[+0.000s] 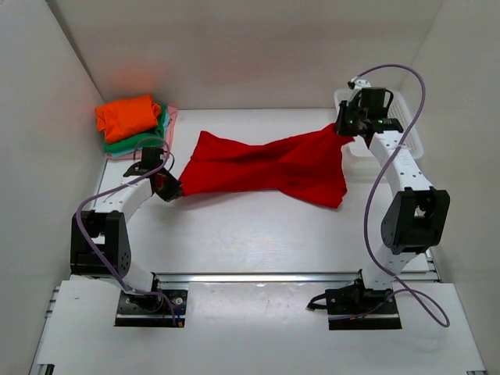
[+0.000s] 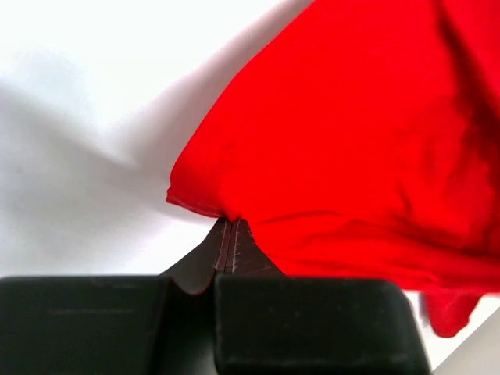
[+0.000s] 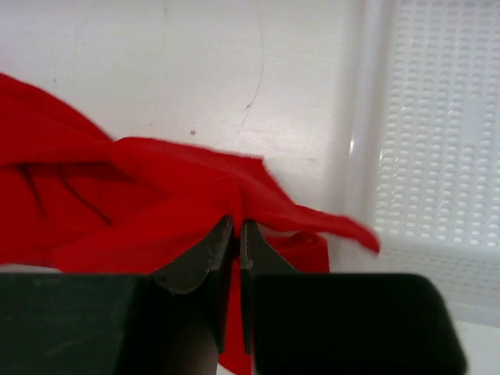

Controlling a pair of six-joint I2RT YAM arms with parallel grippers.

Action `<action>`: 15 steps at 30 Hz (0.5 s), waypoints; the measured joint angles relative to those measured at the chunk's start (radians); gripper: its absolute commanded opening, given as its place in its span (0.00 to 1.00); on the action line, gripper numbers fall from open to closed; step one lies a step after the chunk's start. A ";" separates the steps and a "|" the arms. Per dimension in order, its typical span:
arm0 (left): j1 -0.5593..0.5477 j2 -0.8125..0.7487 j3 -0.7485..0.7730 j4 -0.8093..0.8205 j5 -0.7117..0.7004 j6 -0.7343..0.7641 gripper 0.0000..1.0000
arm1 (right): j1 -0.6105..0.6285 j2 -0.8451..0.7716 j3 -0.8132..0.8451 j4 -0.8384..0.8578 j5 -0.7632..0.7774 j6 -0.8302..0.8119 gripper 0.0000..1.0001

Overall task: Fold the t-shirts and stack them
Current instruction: Flatten out the tshirt

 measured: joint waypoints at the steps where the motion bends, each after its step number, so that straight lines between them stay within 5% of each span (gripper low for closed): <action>1: 0.000 -0.002 -0.011 -0.003 0.002 -0.002 0.00 | 0.005 -0.008 -0.015 0.001 0.000 0.002 0.03; 6: 0.004 -0.012 -0.038 -0.019 0.007 -0.002 0.00 | 0.019 -0.024 -0.113 0.019 -0.021 0.021 0.00; 15: 0.006 -0.046 -0.071 -0.013 0.017 -0.002 0.00 | 0.008 -0.043 -0.143 0.037 -0.031 0.050 0.12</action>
